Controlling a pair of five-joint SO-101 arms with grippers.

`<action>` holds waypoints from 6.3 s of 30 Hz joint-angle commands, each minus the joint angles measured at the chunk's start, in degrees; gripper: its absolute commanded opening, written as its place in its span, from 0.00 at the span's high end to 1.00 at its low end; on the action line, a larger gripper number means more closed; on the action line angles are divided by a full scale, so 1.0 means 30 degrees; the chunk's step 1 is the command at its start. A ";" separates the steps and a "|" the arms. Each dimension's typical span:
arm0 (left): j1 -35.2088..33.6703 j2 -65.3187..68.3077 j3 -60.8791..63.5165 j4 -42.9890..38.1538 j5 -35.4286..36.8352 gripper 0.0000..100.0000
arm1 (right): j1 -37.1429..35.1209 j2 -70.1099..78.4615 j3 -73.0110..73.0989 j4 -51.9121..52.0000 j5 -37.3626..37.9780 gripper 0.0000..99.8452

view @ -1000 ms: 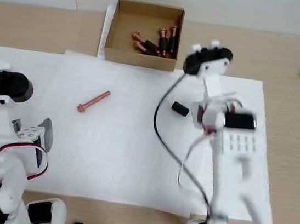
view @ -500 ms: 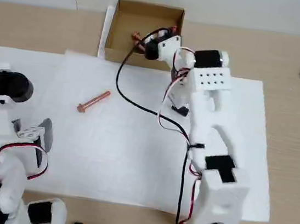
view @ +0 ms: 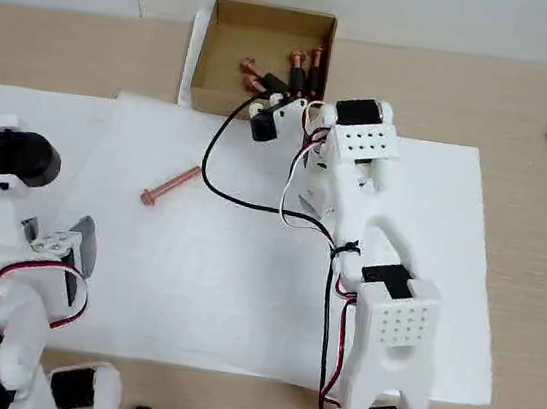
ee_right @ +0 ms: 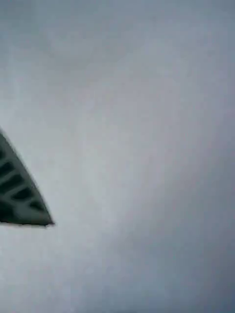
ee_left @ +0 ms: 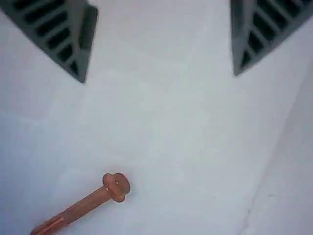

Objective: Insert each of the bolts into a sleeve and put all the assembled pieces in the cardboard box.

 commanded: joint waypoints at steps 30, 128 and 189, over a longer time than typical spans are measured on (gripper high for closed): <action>-0.0059 -0.0117 -0.0015 0.0029 -0.0029 0.81 | 0.0044 0.1421 -0.0791 -0.2681 0.0147 0.87; 0.5187 2.9773 -1.3788 -0.1846 -0.3839 0.82 | 0.3619 -0.4059 -0.1377 0.1949 -0.8469 1.00; 0.6418 3.0066 -1.6454 0.0293 -2.7136 0.99 | 0.3619 -0.4029 -0.1377 0.1949 -0.8410 1.00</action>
